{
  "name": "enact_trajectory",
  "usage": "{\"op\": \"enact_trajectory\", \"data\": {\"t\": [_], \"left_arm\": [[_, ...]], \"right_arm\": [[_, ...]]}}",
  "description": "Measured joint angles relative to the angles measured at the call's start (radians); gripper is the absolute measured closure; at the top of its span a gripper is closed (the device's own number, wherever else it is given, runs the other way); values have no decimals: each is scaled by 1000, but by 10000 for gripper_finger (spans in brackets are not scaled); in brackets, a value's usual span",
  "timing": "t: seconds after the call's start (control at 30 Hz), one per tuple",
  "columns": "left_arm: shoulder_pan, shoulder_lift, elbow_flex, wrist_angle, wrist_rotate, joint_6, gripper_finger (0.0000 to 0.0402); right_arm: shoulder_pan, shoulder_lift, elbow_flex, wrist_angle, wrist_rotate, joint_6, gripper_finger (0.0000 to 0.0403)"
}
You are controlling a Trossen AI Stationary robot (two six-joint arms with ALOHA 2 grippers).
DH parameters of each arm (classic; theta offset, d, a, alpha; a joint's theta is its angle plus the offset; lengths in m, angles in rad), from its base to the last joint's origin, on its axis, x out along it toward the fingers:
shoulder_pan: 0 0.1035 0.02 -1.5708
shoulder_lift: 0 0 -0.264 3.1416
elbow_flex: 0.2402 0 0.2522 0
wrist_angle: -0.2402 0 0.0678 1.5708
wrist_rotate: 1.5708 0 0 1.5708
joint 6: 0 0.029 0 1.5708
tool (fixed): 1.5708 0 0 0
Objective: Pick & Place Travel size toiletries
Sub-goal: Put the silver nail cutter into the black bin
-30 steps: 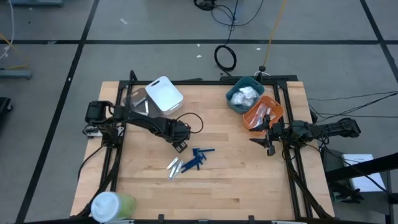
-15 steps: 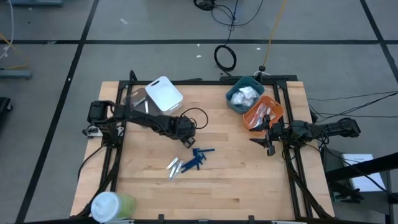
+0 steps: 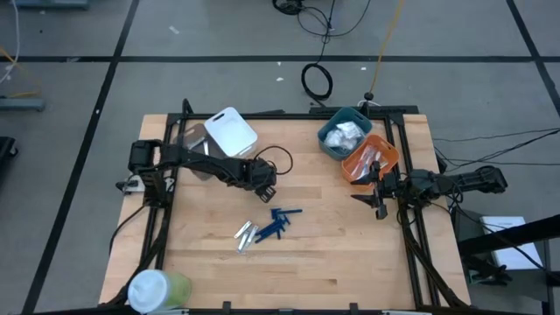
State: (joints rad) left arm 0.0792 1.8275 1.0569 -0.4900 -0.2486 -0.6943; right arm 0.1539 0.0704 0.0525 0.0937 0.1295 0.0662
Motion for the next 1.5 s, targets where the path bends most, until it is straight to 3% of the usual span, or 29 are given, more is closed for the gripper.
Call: {"op": "enact_trajectory", "data": {"t": [0.27,0.67,1.07,1.33,1.5], "left_arm": [[-3,75,6,14,32,-11,218],[-30,72,6,-79,73,6,220],[-45,73,-1,4,53,85,351],[-68,43,-5,82,-2,196,347],[-99,-86,-4,48,-62,242,360]], "right_arm": [[0,2,0,0,0,0,211],[0,2,0,0,0,0,211],[0,2,0,0,0,0,211],[0,2,0,0,0,0,211],[0,2,0,0,0,0,211]]}}
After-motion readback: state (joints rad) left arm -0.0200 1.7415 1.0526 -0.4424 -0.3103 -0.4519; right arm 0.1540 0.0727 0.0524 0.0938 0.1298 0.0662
